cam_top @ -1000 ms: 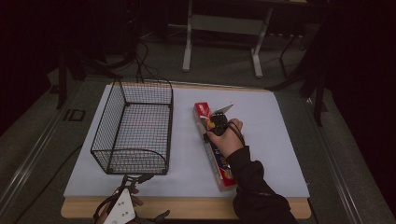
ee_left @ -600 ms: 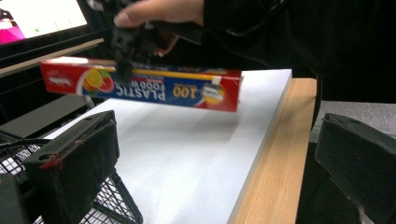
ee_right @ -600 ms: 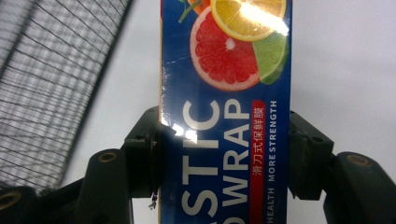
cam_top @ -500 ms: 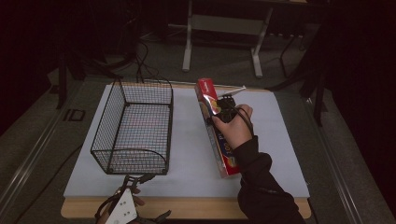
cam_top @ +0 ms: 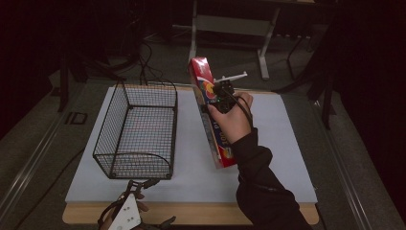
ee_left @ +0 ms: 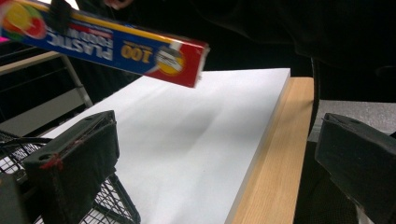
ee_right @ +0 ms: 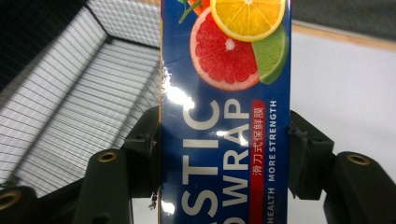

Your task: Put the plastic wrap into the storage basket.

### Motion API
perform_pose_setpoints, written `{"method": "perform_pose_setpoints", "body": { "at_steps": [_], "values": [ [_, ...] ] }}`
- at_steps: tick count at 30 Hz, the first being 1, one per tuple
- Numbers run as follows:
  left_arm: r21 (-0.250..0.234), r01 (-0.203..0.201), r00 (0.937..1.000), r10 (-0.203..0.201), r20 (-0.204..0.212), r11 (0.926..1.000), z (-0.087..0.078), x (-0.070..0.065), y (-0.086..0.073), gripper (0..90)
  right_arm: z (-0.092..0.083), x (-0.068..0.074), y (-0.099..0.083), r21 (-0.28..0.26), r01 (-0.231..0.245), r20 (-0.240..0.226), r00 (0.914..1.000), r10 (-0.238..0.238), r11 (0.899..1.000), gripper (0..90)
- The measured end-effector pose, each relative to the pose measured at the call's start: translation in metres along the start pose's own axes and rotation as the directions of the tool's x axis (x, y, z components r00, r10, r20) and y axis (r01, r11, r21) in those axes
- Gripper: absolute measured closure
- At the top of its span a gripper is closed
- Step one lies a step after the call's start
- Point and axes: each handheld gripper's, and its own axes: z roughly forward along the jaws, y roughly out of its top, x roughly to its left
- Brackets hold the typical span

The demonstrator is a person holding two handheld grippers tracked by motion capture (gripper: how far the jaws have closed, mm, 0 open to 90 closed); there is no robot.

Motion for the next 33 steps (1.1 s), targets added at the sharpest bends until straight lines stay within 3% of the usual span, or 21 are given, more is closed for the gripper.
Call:
{"method": "perform_pose_setpoints", "body": {
  "at_steps": [3, 8, 19, 27, 33],
  "values": [
    [0.000, 0.000, 1.0000, 0.000, 0.003, 1.0000, 0.000, 0.000, 0.000, 0.1, -0.007, 0.016, 0.011, -0.048, 0.042, -0.007, 0.9991, -0.043, 0.998, 39.8],
    [-0.003, 0.001, 1.0000, -0.001, 0.007, 1.0000, 0.000, 0.000, 0.000, 0.1, -0.014, 0.037, 0.023, -0.110, 0.064, -0.016, 0.9977, -0.066, 0.992, 39.8],
    [-0.013, -0.002, 0.9999, 0.002, 0.012, 0.9999, -0.003, 0.000, 0.000, 0.1, -0.006, 0.073, 0.040, -0.159, 0.104, -0.055, 0.9919, -0.114, 0.982, 39.8],
    [-0.021, 0.004, 0.9997, -0.004, 0.025, 0.9998, -0.003, -0.001, 0.001, 0.1, 0.002, 0.105, 0.049, -0.193, 0.154, -0.103, 0.9789, -0.176, 0.969, 39.8],
    [-0.025, 0.005, 0.9996, -0.005, 0.027, 0.9997, -0.003, -0.001, 0.001, 0.1, 0.010, 0.128, 0.055, -0.243, 0.162, -0.146, 0.9686, -0.201, 0.956, 39.9]
  ]
}}
